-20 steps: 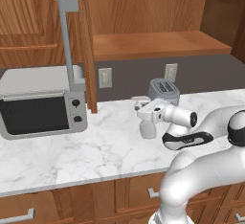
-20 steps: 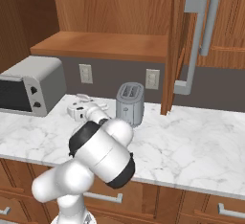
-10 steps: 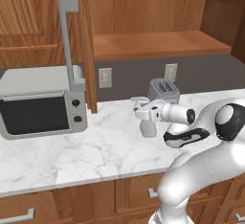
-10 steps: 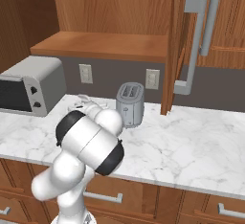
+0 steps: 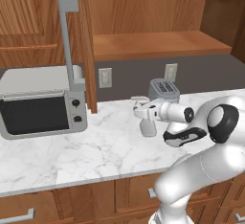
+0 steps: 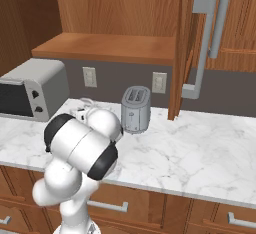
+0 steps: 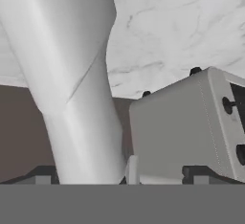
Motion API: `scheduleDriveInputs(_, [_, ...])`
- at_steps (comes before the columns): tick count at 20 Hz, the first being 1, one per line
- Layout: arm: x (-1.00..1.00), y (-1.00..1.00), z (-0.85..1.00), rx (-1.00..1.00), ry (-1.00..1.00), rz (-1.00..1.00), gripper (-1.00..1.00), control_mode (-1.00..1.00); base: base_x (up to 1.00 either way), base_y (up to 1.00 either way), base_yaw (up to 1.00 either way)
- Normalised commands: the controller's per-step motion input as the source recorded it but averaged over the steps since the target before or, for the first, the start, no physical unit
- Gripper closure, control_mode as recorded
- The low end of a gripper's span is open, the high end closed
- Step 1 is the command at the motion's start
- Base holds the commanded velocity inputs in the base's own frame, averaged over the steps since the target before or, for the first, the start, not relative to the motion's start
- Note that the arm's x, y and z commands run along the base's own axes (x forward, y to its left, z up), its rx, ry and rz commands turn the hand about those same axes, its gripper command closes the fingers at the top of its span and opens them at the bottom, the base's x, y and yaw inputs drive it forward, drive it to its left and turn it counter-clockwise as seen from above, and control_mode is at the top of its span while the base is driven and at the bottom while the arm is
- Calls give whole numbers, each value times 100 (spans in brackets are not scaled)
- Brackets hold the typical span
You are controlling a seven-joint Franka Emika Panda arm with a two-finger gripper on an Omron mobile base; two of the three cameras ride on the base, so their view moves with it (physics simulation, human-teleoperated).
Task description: Move the cutting board and knife to the sink. Then move spray from the cabinet to the counter.
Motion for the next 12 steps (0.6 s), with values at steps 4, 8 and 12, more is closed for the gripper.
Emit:
scheduleDriveInputs(4, [0, 1, 36, 8, -17, 0, -100, -100, 0, 0, 0])
scheduleDriveInputs(8, [3, 4, 22, 8, -11, 0, -100, -100, 0, 0, 0])
scheduleDriveInputs(12, [19, 15, -11, 7, -7, 5, -100, -100, 0, 0, 0])
